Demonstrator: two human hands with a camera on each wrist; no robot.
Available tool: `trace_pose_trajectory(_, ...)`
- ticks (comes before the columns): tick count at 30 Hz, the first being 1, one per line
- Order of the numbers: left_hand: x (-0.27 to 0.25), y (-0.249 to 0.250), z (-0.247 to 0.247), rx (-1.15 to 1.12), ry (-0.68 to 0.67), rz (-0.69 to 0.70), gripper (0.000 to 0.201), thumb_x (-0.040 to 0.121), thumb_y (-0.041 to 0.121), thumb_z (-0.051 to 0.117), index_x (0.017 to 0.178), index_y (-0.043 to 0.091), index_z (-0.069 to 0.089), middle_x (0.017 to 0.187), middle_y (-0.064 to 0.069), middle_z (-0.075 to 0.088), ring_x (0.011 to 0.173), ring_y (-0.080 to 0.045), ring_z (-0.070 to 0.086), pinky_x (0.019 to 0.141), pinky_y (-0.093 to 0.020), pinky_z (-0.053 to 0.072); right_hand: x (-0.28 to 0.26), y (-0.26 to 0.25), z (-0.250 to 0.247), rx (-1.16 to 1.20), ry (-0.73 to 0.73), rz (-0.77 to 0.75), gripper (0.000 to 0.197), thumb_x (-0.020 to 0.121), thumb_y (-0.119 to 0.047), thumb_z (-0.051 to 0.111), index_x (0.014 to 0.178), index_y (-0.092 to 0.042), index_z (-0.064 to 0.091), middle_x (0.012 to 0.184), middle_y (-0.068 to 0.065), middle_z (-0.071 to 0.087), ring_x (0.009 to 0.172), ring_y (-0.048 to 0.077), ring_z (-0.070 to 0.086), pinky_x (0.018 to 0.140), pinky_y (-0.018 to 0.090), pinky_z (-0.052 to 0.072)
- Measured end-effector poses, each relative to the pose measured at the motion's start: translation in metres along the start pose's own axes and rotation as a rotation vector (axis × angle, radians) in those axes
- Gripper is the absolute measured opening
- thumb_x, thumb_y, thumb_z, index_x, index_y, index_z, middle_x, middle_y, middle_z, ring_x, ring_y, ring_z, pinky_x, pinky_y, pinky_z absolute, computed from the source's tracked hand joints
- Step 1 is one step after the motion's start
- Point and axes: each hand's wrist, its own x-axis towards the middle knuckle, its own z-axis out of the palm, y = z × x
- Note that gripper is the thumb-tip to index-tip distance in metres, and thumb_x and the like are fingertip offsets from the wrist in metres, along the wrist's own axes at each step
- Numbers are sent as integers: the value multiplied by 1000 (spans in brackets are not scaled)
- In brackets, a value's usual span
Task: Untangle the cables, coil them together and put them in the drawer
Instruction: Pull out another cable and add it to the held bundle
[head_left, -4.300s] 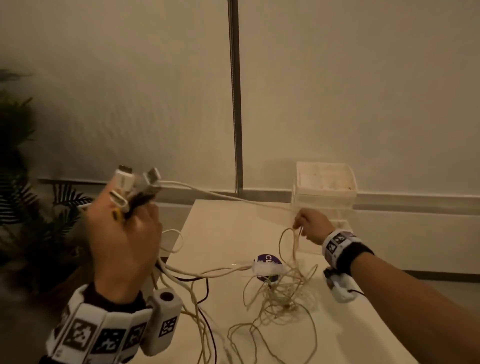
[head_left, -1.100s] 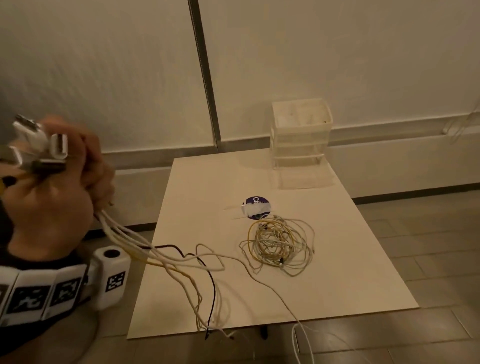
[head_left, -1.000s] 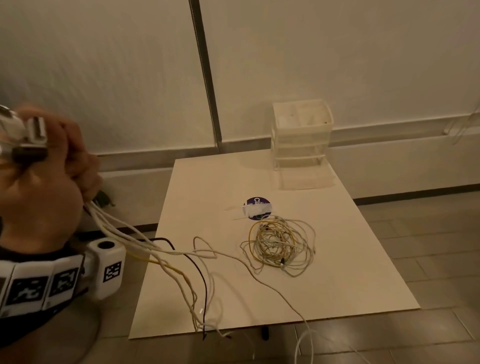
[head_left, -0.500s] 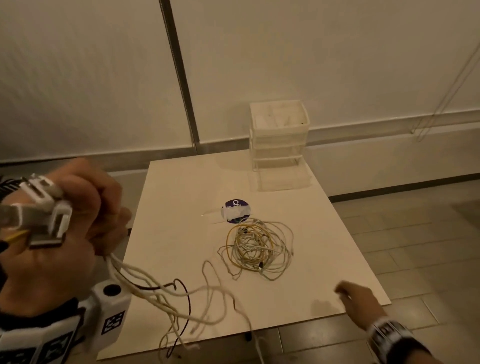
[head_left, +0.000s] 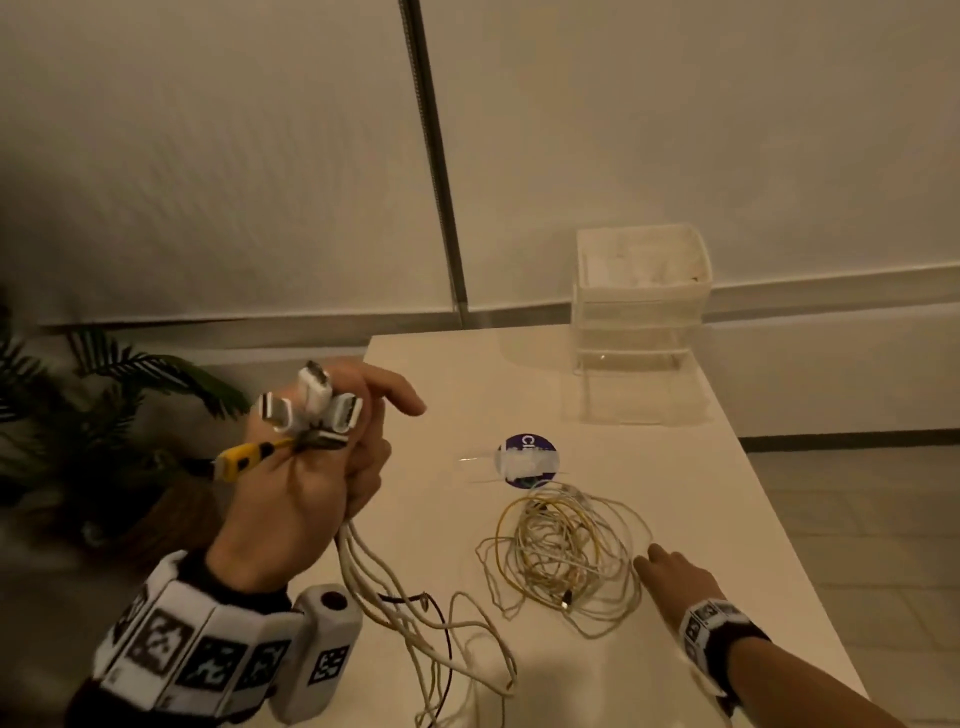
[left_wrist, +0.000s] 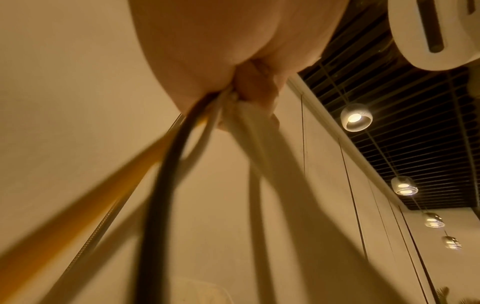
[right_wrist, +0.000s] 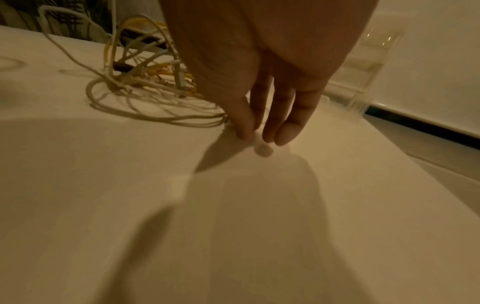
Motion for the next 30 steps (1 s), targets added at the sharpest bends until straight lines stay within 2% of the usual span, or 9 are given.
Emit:
trace_pose_trajectory(2,11,-6,39,36,0,-52,53,79,65,63,84,12,67,50,5,32,37,-5,24,38,-13,23,0,8,1,-16,147,-77,41,71,-15,74,107,-23,57,109,7,57,93,30,60,64,41,51)
trace_pose_trajectory(4,23,-16,51,80,-6,-90,51,83,63,60,82,12,65,50,4,30,38,-6,22,38,-13,23,4,22,3,110,198,-74,61,39,-11,90,79,-30,48,79,2,58,63,25,60,41,34,43)
trace_pose_trajectory(9,47,-24,68,77,-3,-141,38,95,40,44,83,10,64,54,-6,20,39,-11,16,38,-19,16,-11,24,-98,1145,663,51,11,99,-9,46,96,-20,48,89,10,72,86,31,65,82,41,48)
trace_pose_trajectory(13,65,-32,74,75,24,-167,37,105,24,38,90,16,71,57,-8,18,45,-14,14,41,-25,13,-33,12,-216,1685,828,-143,12,102,-8,39,106,-17,46,71,11,54,59,21,57,59,32,57)
trace_pose_trajectory(18,92,-46,94,80,154,-221,31,102,8,39,93,4,68,48,1,22,40,-10,17,41,-20,16,-51,-49,-321,1649,682,-484,30,96,4,43,112,-10,64,77,5,61,59,11,46,55,24,40)
trace_pose_trajectory(20,102,-47,99,84,202,-229,29,101,13,45,82,4,64,45,3,25,36,-11,19,42,-21,19,-59,-74,-347,1552,680,-515,27,93,10,47,109,-4,64,77,5,66,59,10,50,55,23,43)
trace_pose_trajectory(23,111,-40,93,85,227,-179,46,101,15,45,60,24,62,47,-6,32,38,-14,24,43,-24,21,-68,-95,-373,1377,705,-542,24,90,11,51,98,-11,56,73,11,65,59,15,55,56,27,46)
trace_pose_trajectory(27,109,-31,77,28,206,-102,33,101,16,47,70,16,60,60,-17,42,40,-15,25,41,-21,22,-79,-105,-386,1212,740,-546,26,92,6,51,91,-17,39,71,12,67,57,16,64,55,25,51)
trace_pose_trajectory(30,104,-27,71,20,161,-49,31,101,19,50,73,12,61,51,-4,49,38,-13,28,41,-21,24,-87,-112,-383,1098,798,-521,28,92,4,52,87,-20,38,72,8,65,56,15,65,55,27,54)
